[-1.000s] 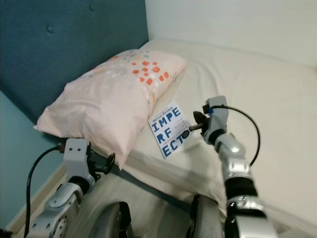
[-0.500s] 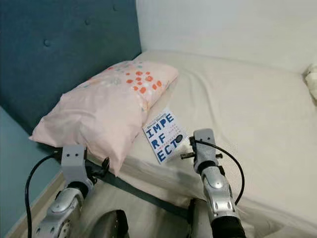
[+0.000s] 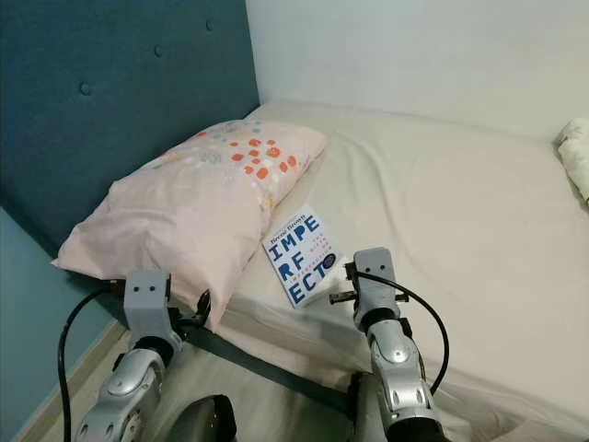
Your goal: Clean up the room
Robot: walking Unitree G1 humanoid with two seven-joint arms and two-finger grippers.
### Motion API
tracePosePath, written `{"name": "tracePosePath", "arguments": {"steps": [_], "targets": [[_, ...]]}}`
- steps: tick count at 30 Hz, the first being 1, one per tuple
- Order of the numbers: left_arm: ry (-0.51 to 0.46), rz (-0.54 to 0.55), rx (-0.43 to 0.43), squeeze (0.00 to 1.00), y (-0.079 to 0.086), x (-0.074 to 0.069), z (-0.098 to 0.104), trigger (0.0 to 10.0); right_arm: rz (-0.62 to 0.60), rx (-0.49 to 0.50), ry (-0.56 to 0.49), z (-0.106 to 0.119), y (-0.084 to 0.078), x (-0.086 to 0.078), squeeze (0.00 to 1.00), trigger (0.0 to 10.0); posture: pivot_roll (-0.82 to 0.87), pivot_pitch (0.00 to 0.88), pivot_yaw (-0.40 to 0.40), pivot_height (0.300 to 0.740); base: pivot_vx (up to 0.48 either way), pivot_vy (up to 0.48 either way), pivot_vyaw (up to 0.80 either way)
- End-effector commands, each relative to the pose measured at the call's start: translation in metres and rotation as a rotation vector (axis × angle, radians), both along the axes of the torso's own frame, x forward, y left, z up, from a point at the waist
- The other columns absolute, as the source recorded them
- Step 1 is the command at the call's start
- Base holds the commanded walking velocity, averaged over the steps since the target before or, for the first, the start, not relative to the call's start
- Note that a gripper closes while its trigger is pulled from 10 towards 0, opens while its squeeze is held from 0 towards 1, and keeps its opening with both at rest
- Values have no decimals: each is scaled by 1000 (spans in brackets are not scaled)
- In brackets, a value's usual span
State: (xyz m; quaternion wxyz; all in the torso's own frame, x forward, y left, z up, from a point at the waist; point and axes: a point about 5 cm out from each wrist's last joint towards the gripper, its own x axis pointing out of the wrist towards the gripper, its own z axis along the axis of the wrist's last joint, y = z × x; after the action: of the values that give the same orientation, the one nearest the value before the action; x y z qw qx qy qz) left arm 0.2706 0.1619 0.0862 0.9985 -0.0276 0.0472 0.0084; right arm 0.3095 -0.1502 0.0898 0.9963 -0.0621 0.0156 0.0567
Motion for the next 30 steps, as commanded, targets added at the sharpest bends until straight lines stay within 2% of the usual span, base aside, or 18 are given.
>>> {"name": "tracePosePath", "arguments": {"steps": [1, 7, 30], "targets": [[12, 4, 6, 0, -1, -2, -6, 10000, 21, 10, 20, -4, 6, -3, 0, 10000, -35, 108, 9, 589, 0, 0, 0], [2, 8, 3, 0, -3, 0, -5, 10000, 33, 20, 20, -3, 11, -3, 0, 10000, -37, 102, 7, 609, 0, 0, 0], [-20, 3, 7, 0, -2, 3, -3, 10000, 29, 22, 26, -4, 10, -3, 0, 10000, -33, 91, -6, 689, 0, 0, 0]]}}
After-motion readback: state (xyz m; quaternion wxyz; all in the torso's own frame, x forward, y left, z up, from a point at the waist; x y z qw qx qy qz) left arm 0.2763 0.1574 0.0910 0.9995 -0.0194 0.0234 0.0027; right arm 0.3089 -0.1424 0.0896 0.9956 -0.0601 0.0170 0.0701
